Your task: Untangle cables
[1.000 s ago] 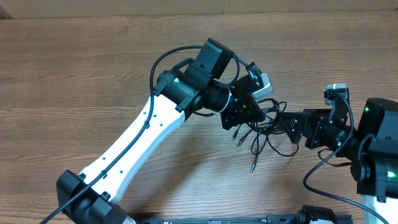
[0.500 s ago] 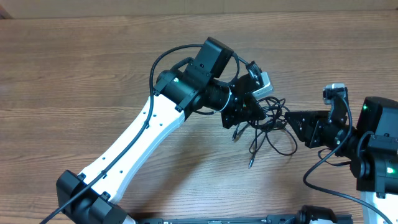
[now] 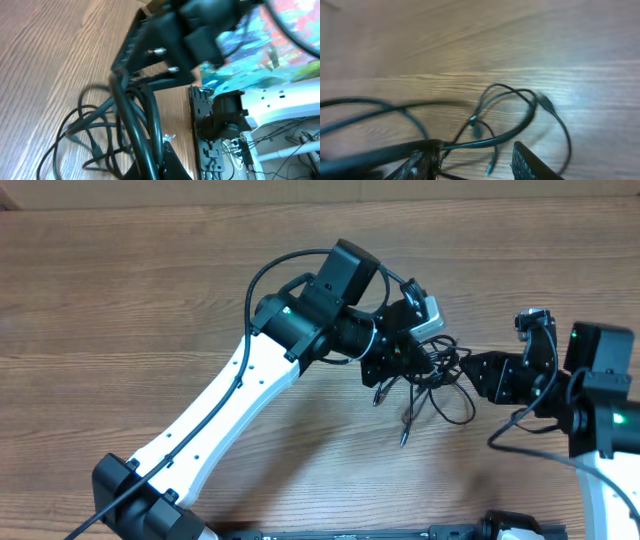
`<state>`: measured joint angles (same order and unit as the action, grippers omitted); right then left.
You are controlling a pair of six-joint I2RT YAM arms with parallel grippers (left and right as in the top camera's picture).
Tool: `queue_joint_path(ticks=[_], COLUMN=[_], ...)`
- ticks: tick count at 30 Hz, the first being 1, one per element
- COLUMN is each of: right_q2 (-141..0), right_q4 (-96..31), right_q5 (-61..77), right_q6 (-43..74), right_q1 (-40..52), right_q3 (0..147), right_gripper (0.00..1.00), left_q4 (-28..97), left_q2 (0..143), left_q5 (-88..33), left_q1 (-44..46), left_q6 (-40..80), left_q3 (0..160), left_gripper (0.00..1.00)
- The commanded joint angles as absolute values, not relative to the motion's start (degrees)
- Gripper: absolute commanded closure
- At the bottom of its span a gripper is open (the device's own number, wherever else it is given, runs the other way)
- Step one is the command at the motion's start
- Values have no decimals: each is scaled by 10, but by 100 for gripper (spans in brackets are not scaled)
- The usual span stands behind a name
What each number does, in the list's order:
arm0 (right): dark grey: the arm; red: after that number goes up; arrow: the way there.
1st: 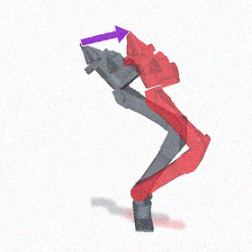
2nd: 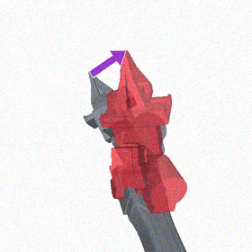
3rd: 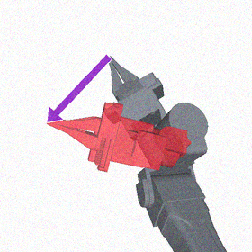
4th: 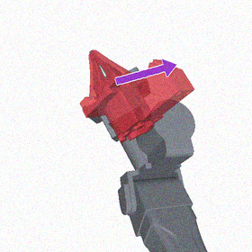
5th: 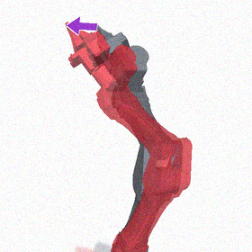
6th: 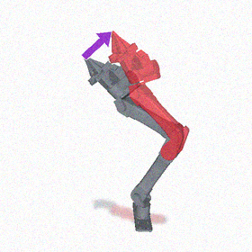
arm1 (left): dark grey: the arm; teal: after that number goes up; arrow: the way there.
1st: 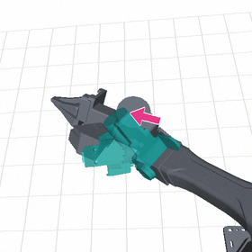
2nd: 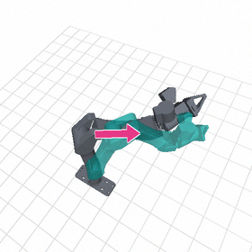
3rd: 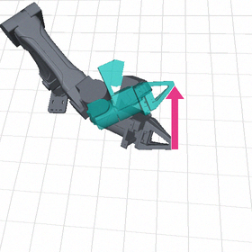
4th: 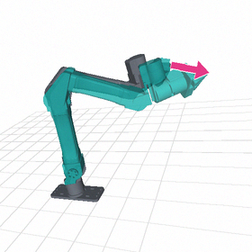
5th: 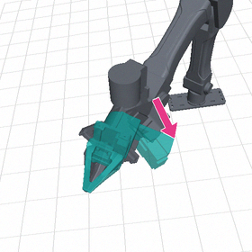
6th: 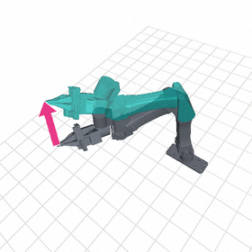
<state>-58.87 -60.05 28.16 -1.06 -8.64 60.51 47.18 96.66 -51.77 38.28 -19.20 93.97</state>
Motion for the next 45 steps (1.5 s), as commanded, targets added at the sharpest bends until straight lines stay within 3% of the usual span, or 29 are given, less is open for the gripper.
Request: queue_joint_path(ticks=[1, 11, 17, 25, 35, 45], right_q2=[-619, -637, -637, -637, -637, -637], right_q4=[-600, -593, -597, -593, -572, -582], right_q5=[211, 222, 78, -45, -46, -25], right_q6=[17, 17, 101, 180, 197, 193], right_q1=[-90, -90, -91, -91, -128, -168], right_q3=[620, 620, 620, 620, 620, 620], right_gripper=[56, 59, 59, 50, 42, 42], left_q4=[469, 469, 501, 564, 646, 645], left_q2=[953, 953, 953, 953, 953, 953], left_q5=[-571, -588, -599, -598, -597, -585], left_q1=[387, 387, 387, 386, 386, 386], left_q6=[-186, -156, -156, -164, -213, -213], left_q3=[950, 950, 950, 950, 950, 950], left_gripper=[96, 96, 95, 96, 96, 96])
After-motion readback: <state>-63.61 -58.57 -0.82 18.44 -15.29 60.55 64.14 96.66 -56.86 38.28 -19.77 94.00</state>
